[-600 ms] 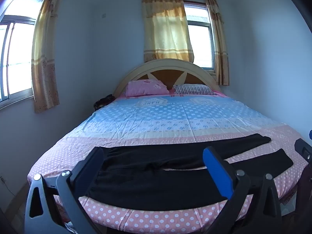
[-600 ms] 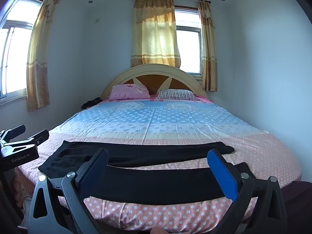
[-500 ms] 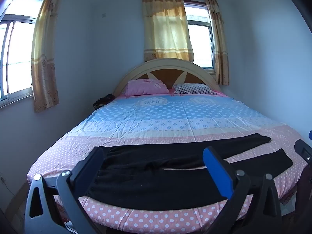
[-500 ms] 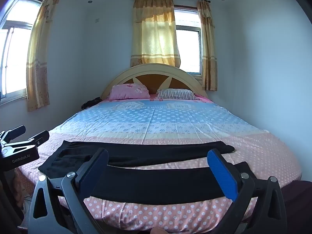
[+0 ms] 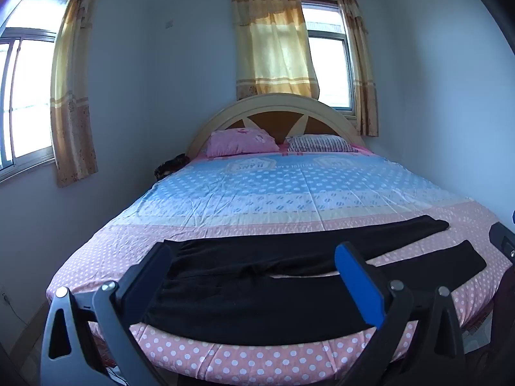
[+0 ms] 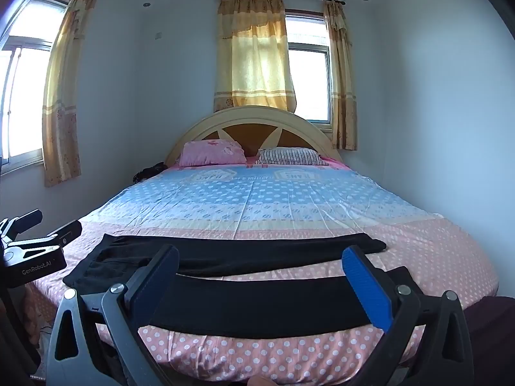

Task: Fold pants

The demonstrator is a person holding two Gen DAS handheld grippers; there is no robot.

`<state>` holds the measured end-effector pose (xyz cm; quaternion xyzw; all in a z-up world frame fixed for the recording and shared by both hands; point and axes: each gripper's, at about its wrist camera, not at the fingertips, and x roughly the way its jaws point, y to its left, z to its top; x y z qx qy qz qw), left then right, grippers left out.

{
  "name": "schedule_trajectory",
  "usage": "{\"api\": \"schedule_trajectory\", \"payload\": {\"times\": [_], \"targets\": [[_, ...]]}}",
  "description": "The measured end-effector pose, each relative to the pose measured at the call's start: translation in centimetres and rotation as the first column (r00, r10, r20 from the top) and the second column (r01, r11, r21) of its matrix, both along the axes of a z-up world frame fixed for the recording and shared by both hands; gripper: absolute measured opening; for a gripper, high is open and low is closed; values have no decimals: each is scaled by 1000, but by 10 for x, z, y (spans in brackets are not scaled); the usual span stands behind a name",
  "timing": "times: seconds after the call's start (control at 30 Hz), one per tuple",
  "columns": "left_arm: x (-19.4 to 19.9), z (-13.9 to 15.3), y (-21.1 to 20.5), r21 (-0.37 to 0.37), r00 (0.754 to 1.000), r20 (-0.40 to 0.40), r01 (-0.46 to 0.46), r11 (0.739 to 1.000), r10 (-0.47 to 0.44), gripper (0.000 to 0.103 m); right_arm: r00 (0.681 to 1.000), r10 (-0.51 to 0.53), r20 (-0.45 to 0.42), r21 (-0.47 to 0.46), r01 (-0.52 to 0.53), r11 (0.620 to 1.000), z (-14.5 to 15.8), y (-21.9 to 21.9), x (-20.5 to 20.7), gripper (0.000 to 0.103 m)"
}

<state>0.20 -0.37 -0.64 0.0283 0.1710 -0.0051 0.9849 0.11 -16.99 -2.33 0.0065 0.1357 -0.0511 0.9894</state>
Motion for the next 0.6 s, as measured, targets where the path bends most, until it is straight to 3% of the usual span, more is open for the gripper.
{"api": "schedule_trajectory", "payload": {"times": [0.6], "targets": [[2,0,2,2,1000,-3,-3,1000,3,103,1000,4,-4,-2,-4,1000,0,4,-1,102]]}}
